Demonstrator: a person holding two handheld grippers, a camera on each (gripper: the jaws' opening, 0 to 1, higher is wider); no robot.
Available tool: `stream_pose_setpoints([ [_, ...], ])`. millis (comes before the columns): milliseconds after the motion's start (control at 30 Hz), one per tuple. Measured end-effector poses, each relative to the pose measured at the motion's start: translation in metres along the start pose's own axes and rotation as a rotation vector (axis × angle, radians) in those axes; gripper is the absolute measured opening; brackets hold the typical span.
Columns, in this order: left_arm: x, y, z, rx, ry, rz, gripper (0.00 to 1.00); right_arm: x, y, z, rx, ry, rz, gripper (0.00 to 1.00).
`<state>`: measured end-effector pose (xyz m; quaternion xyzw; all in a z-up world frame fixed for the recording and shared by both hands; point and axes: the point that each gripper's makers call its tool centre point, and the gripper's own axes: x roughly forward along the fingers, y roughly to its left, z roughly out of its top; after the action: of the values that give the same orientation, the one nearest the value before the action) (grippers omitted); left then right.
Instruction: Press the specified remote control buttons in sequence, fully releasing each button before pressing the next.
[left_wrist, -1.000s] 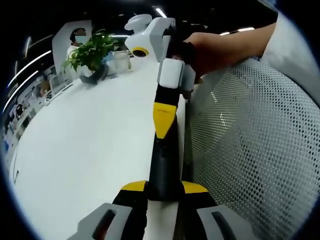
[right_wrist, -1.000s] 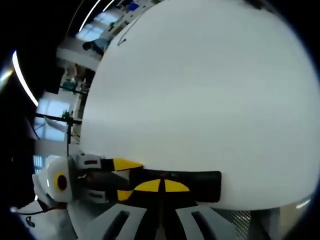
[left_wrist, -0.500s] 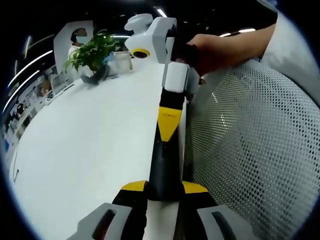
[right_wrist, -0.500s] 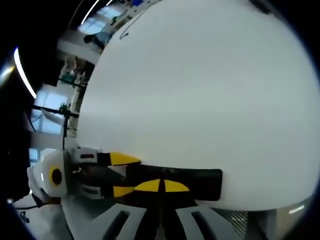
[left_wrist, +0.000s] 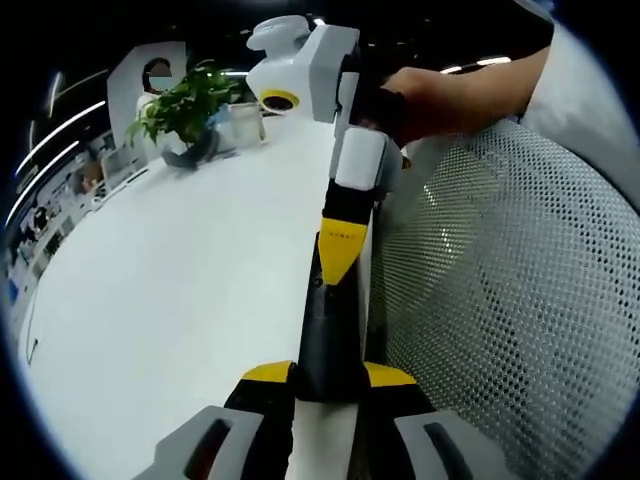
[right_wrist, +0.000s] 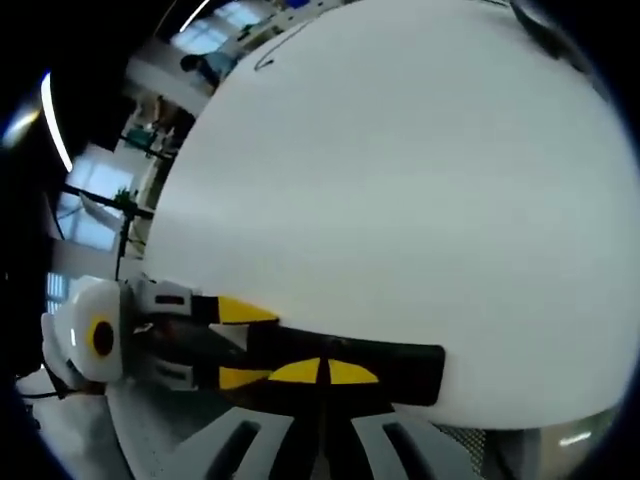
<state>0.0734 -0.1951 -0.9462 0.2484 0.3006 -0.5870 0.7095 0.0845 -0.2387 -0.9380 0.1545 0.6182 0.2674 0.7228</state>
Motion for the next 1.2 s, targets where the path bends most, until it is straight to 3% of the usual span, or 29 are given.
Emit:
stream_pose_setpoints([
  [300, 0.000, 0.000, 0.000, 0.000, 0.001, 0.000, 0.25, -0.001, 0.001, 0.000, 0.028, 0.005, 0.006, 0.00],
  [600, 0.000, 0.000, 0.000, -0.001, 0.001, 0.000, 0.25, -0.003, 0.001, -0.006, 0.078, 0.055, 0.000, 0.00],
  [733, 0.000, 0.000, 0.000, 0.000, 0.000, 0.000, 0.25, -0.001, 0.003, -0.012, 0.057, 0.087, -0.013, 0.00],
  [1200, 0.000, 0.000, 0.000, 0.002, -0.002, 0.000, 0.25, 0.000, 0.000, -0.013, 0.030, 0.083, -0.028, 0.00],
])
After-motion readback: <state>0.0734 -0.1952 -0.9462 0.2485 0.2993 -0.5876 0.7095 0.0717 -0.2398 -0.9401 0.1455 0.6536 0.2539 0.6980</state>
